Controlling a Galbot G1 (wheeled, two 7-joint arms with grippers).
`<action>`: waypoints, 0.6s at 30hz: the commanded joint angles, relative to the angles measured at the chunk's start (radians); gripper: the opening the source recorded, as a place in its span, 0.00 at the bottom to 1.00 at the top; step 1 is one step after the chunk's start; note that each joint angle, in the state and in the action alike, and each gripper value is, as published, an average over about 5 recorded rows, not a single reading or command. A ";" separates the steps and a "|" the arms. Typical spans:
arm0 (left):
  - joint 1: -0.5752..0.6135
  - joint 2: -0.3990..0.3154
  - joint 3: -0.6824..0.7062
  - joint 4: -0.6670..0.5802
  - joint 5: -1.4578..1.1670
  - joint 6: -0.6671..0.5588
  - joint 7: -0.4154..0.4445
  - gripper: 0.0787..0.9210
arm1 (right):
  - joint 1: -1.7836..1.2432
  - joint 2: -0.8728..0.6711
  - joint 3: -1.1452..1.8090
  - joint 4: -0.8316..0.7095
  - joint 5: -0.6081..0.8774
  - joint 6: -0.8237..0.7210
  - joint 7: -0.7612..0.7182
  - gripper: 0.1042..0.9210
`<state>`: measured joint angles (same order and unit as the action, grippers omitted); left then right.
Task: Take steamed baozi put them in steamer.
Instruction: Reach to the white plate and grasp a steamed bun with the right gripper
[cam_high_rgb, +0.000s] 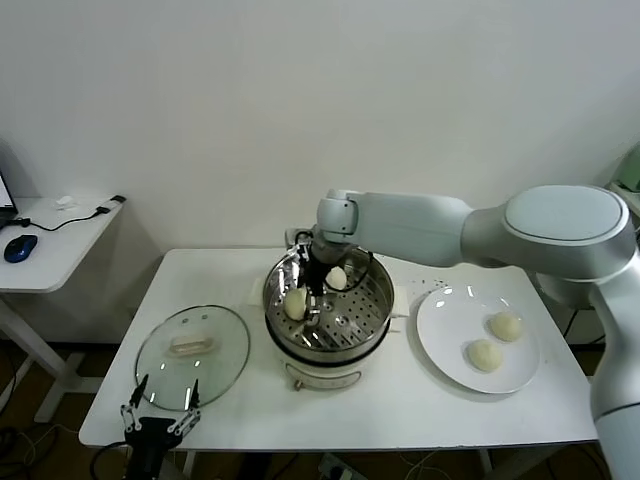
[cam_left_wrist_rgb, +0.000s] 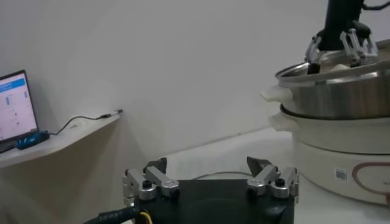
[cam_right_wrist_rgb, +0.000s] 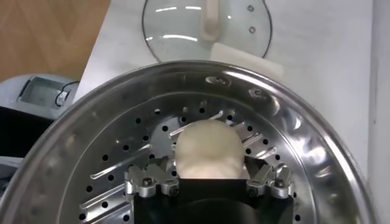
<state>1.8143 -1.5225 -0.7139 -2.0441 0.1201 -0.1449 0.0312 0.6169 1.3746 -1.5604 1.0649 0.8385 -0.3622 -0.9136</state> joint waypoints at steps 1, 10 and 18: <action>0.000 0.001 0.003 -0.003 0.001 -0.001 0.000 0.88 | 0.156 -0.169 0.004 0.150 -0.011 0.016 -0.034 0.88; 0.003 -0.004 0.008 -0.007 0.009 0.001 0.000 0.88 | 0.312 -0.511 -0.085 0.341 -0.177 0.094 -0.131 0.88; 0.006 -0.009 0.008 -0.011 0.017 0.005 0.000 0.88 | 0.224 -0.795 -0.070 0.428 -0.418 0.121 -0.178 0.88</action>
<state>1.8180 -1.5286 -0.7051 -2.0535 0.1327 -0.1419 0.0308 0.8386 0.9140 -1.6244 1.3581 0.6501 -0.2777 -1.0344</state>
